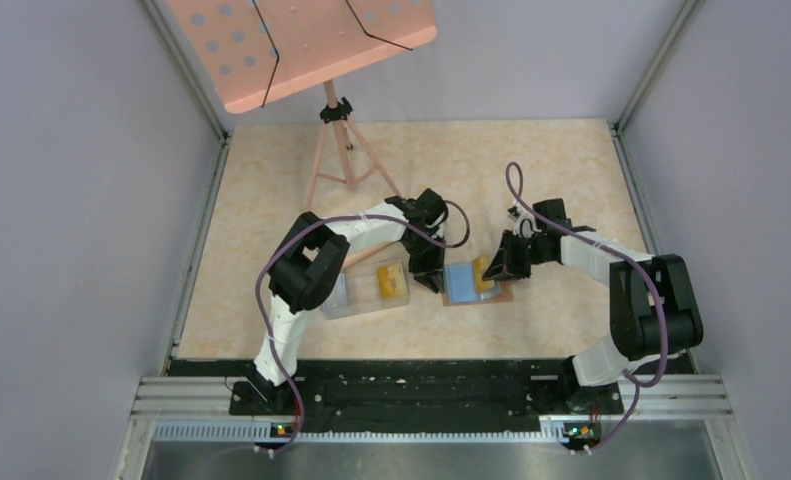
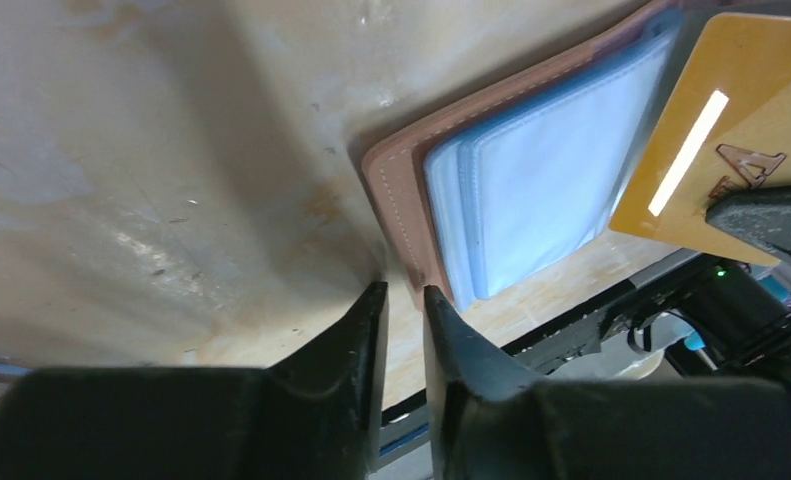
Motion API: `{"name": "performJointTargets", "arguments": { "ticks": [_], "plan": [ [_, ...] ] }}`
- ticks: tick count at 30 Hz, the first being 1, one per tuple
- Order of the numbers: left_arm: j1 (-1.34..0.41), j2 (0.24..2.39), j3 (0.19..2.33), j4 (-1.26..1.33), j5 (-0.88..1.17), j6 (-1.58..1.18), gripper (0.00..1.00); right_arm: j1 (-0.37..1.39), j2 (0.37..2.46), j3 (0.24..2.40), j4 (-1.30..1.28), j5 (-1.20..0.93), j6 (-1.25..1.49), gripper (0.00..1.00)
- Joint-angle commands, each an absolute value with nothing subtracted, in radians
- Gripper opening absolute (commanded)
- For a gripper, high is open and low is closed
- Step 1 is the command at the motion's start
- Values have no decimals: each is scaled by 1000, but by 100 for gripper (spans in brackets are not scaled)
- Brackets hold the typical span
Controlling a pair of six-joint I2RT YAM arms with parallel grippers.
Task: Put the credit cards into the card holder
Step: Insert the credit card into the card holder.
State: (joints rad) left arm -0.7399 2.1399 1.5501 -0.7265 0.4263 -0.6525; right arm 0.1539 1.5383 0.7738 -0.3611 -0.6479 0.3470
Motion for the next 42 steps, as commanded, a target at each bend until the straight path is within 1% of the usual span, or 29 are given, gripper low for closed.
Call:
{"name": "performJointTargets", "arguments": {
  "ticks": [1,3,9,18,32,42],
  "plan": [
    [-736,2125,1543,-747,405,-636,21,153,1531,759,-340,-635,321,0],
    [-736,2130,1544,-746,412,-635,15,153,1538,755,-337,-637,317,0],
    [-736,2142,1551,-748,420,-633,8,153,1558,734,-314,-673,316,0],
    [-736,2156,1561,-743,426,-635,0,153,1597,715,-292,-720,327,0],
    [-736,2176,1574,-747,432,-630,0,152,1603,649,-229,-734,349,0],
    [-736,2176,1568,-747,429,-634,0,153,1632,649,-178,-714,308,0]
  ]
}}
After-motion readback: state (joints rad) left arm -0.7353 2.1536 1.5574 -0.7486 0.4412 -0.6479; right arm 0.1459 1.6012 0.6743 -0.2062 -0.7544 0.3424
